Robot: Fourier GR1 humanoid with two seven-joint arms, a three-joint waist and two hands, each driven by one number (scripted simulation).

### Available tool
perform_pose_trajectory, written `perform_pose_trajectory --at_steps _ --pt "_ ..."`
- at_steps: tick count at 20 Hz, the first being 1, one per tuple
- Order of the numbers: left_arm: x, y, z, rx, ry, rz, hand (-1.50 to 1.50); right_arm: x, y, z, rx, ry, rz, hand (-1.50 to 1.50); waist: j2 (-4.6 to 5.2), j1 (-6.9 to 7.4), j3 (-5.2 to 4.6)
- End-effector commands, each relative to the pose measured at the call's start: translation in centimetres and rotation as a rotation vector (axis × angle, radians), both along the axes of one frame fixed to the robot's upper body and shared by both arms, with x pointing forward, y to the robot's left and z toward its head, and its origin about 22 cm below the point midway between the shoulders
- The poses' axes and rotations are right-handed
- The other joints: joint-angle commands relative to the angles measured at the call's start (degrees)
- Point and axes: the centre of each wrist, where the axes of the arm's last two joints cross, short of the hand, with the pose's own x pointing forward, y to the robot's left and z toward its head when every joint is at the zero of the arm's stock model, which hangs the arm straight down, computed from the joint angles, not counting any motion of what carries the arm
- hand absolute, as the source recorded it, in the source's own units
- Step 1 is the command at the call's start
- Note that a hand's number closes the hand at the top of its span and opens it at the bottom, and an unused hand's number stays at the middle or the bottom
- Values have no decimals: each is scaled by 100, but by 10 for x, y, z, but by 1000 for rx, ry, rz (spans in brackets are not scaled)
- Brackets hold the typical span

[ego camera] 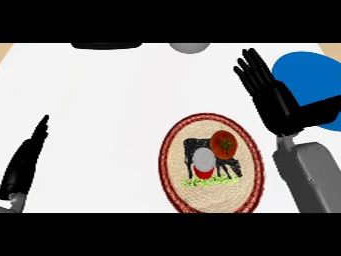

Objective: Pick the can from the placemat and place it in the plate

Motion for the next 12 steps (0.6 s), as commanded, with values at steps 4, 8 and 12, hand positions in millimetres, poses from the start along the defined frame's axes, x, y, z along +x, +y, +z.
perform_pose_trajectory --at_steps 4,8,12 --pt "-17 -28 -25 -239 81 47 0 -9 -57 45 -198 -138 -555 150 36 -323 -10" --pt "-20 -35 -27 -346 85 86 0 -31 -149 25 -625 -25 -924 150 12 -976 -150" --pt "-24 -46 -30 -460 91 79 0 -52 -130 14 -511 -134 -1203 -150 20 -798 -28"
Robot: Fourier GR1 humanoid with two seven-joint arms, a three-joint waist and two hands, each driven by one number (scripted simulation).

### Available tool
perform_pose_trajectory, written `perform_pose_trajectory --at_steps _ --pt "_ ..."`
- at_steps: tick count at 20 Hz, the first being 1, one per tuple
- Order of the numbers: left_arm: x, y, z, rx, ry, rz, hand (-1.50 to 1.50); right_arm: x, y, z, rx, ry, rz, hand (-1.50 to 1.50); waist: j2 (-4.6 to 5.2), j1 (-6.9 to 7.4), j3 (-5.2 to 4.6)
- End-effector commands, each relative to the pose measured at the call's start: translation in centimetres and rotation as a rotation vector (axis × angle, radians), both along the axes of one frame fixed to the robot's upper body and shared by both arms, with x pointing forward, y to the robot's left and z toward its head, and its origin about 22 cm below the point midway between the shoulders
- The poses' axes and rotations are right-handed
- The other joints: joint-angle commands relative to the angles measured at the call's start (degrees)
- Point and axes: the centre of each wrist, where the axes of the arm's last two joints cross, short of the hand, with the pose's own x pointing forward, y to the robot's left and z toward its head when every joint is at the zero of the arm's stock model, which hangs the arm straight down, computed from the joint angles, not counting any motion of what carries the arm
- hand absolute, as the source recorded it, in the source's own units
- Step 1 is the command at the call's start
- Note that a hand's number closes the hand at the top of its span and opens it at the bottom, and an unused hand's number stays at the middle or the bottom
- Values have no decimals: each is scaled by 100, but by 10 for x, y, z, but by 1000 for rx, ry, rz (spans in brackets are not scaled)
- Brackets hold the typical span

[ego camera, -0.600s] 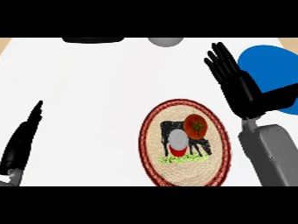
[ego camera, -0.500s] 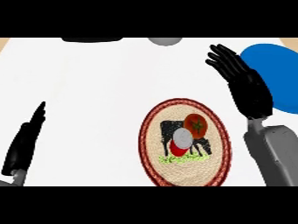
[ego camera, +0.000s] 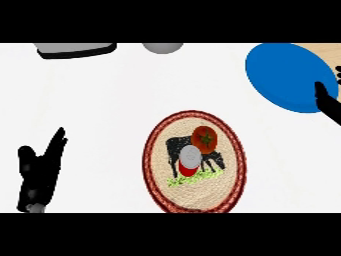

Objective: Pick the can from the placemat and place it in the plate

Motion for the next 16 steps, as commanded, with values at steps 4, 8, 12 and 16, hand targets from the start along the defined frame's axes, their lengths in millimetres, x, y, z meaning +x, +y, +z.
perform_pose_trajectory --at_steps 4,8,12,16 --pt "-3 -26 -5 -160 6 -38 0 -61 37 -26 -54 -159 -257 -150 58 121 38" --pt "-3 -22 -6 -158 14 -85 0 -97 59 -36 -119 -71 -260 -150 134 326 21" --pt "-6 -19 -5 -155 -8 -86 0 -128 63 -49 -200 215 -169 -150 172 422 -11" --pt "-3 -29 -1 -160 -15 -111 0 -148 70 -38 -254 421 -132 -150 201 548 -6"
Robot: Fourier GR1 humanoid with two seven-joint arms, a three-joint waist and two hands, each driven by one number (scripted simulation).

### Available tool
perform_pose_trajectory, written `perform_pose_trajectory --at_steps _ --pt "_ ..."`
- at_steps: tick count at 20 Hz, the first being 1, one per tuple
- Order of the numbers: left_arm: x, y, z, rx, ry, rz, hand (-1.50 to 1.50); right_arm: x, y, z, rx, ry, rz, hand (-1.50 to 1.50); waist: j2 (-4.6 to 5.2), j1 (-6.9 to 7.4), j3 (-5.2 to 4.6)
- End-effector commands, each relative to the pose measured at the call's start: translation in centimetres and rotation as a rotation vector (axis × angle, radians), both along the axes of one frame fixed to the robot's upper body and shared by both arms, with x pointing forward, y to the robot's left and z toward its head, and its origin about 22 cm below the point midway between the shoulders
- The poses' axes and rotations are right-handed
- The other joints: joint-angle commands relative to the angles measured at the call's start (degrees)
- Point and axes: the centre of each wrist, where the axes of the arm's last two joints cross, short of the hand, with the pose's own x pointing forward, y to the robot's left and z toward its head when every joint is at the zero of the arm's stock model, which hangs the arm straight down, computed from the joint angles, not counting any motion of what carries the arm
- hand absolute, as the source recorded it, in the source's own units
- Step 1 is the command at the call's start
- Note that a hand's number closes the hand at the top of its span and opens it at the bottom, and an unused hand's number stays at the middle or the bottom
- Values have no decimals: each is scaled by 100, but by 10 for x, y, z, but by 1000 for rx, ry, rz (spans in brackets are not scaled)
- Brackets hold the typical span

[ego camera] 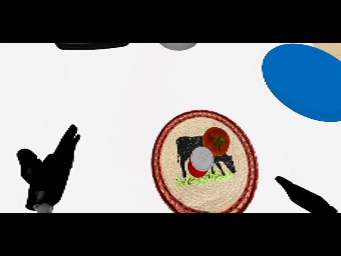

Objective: Pick the can from the placemat and place it in the plate

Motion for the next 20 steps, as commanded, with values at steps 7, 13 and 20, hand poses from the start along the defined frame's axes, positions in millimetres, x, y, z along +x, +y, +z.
perform_pose_trajectory --at_steps 7,13,20 --pt "7 -23 -4 -36 36 -88 0 -31 54 34 -68 353 -45 -150 119 361 -19" --pt "14 -18 -3 -34 43 -121 0 -16 103 66 -101 418 -152 -150 104 526 16" --pt "9 -24 -6 -59 54 -121 0 5 163 50 -96 554 -133 -150 94 565 49"
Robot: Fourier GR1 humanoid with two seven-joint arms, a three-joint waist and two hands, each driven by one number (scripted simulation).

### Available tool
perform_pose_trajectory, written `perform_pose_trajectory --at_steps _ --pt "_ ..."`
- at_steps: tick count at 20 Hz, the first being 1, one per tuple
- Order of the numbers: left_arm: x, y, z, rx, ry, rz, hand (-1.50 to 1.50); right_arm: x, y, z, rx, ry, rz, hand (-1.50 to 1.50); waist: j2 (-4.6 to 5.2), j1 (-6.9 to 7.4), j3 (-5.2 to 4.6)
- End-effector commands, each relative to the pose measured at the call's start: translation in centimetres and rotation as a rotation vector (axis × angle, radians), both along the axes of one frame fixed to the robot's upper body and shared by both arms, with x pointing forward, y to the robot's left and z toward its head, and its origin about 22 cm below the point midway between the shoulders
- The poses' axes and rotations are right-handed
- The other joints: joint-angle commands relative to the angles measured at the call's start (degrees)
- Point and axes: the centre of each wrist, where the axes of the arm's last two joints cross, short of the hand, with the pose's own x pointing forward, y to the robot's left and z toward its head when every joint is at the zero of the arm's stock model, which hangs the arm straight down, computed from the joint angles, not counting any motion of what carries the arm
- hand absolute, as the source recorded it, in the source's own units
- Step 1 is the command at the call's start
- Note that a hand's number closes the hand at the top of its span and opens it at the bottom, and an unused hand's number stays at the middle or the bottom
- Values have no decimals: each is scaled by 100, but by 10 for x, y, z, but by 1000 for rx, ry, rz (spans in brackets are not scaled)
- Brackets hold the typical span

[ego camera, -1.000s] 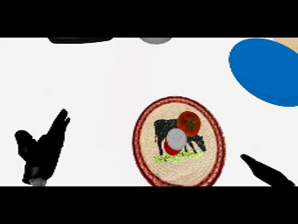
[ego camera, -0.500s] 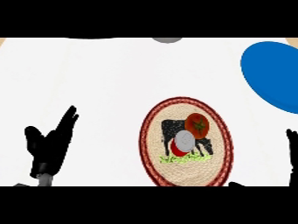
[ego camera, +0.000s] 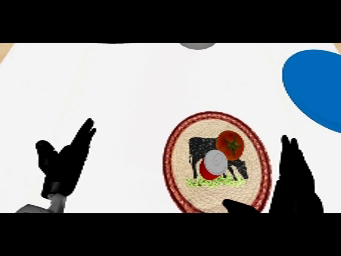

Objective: Pick the can from the placemat and place it in the plate

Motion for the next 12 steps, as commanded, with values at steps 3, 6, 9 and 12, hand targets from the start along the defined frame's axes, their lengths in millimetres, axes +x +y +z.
perform_pose_trajectory --at_steps 3,6,9,12 --pt "2 -4 -13 -4 53 3 0 7 46 8 26 163 -88 -150 27 -26 -12" --pt "-7 -15 -19 -24 62 -10 0 16 49 2 42 176 -79 -150 22 -23 -5" --pt "-12 -5 -16 -22 71 -15 0 31 56 -8 39 160 -91 -150 25 35 -3" --pt "-2 14 -11 -1 48 -7 0 37 52 -9 -21 174 -127 -150 23 -7 -8"
